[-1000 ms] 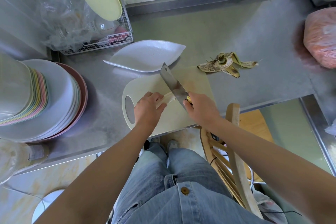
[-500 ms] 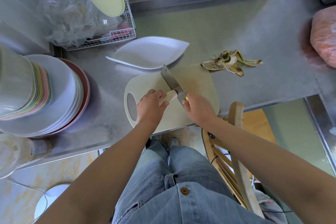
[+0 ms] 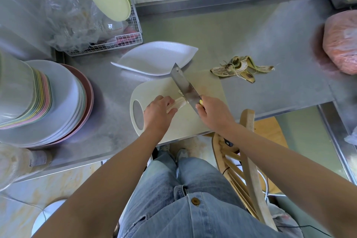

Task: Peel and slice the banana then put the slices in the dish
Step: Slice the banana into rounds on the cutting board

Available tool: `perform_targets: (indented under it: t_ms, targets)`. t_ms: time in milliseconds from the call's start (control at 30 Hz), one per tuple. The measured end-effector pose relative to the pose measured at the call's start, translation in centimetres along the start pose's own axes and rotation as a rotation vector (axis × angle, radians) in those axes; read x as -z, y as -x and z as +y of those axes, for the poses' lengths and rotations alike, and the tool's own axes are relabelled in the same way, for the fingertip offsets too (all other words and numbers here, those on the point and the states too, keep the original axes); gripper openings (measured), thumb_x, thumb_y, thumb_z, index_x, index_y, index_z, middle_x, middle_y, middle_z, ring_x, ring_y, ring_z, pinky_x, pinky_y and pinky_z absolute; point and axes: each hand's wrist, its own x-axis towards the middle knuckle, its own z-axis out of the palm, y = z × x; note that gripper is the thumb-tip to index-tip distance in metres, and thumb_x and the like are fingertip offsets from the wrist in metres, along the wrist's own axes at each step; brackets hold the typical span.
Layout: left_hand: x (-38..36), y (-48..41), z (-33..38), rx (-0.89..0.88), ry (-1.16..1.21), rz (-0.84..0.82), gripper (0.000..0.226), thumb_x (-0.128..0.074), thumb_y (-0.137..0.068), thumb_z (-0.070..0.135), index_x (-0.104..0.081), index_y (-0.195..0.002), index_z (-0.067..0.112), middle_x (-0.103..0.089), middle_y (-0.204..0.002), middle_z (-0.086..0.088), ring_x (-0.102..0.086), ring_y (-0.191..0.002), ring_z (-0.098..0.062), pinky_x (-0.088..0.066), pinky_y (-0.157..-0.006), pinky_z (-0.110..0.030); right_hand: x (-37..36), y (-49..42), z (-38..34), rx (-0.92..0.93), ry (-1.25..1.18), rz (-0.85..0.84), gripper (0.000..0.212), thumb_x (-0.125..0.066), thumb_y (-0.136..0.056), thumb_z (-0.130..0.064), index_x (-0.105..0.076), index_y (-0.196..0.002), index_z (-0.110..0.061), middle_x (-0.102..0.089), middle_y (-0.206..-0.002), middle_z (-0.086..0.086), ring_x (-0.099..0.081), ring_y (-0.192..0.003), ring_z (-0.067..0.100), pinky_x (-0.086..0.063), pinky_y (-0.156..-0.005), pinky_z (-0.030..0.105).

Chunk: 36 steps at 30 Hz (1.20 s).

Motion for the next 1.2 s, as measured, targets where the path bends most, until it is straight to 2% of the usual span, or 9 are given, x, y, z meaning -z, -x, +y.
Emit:
perform_targets:
  t_ms: [133,267,533,633,767,1200]
  targets:
    - [-0.1,0.0,0.0,0.005,0.003,0.005,0.023,-0.066,-0.087,0.034,-0.066,-0.108,0.027,-0.063,-0.106,0.006,-0.061,-0.087,-0.02,-0.051,-0.074,-0.034,-0.1,0.0,-0.2,0.016,0.012,-0.005,0.023,-0.042,-0.099,-0.024,-0.054,-0.094,-0.005,-0.047,-0.074,0.002,-0.046,-0.068,0.019,-0.033,-0.061,0.03]
    - [-0.1,0.0,0.0,0.013,0.009,0.004,0.023,-0.065,-0.087,0.034,-0.066,-0.109,0.027,-0.062,-0.108,0.007,-0.061,-0.087,-0.02,-0.049,-0.074,-0.031,-0.4,-0.1,-0.3,0.017,0.027,-0.023,0.023,-0.041,-0.099,-0.024,-0.054,-0.094,-0.005,-0.047,-0.076,0.002,-0.05,-0.071,0.022,-0.034,-0.062,0.031]
    - [-0.2,0.1,0.0,0.017,0.01,-0.003,0.026,-0.066,-0.087,0.034,-0.066,-0.112,0.027,-0.062,-0.109,0.006,-0.061,-0.087,-0.019,-0.05,-0.074,-0.032,-2.0,-0.8,-0.4,-0.012,0.066,-0.068,0.025,-0.039,-0.1,-0.025,-0.055,-0.1,-0.005,-0.063,-0.088,0.011,-0.06,-0.082,0.028,-0.036,-0.063,0.03]
    - [-0.1,0.1,-0.1,0.029,0.009,0.001,0.027,-0.066,-0.086,0.036,-0.065,-0.112,0.029,-0.062,-0.108,0.006,-0.061,-0.087,-0.019,-0.049,-0.071,-0.03,-2.0,-0.8,-0.3,-0.009,0.062,-0.068,0.026,-0.039,-0.1,-0.026,-0.054,-0.101,-0.005,-0.062,-0.086,0.01,-0.06,-0.08,0.027,-0.034,-0.062,0.03]
    - [0.0,0.1,-0.2,0.023,0.007,0.001,0.027,-0.066,-0.085,0.036,-0.066,-0.111,0.029,-0.062,-0.105,0.005,-0.061,-0.086,-0.02,-0.048,-0.071,-0.029,-1.2,-0.9,-0.4,0.02,0.03,0.024,0.025,-0.041,-0.099,-0.025,-0.055,-0.097,-0.005,-0.061,-0.082,0.012,-0.058,-0.076,0.028,-0.034,-0.06,0.031]
    - [-0.1,-0.1,-0.1,0.016,0.006,-0.001,0.024,-0.066,-0.086,0.035,-0.066,-0.109,0.028,-0.063,-0.105,0.006,-0.061,-0.086,-0.019,-0.05,-0.073,-0.031,-0.7,-0.9,-0.7,0.02,0.035,-0.004,0.023,-0.041,-0.098,-0.025,-0.053,-0.095,-0.006,-0.06,-0.082,0.01,-0.058,-0.077,0.029,-0.036,-0.06,0.032]
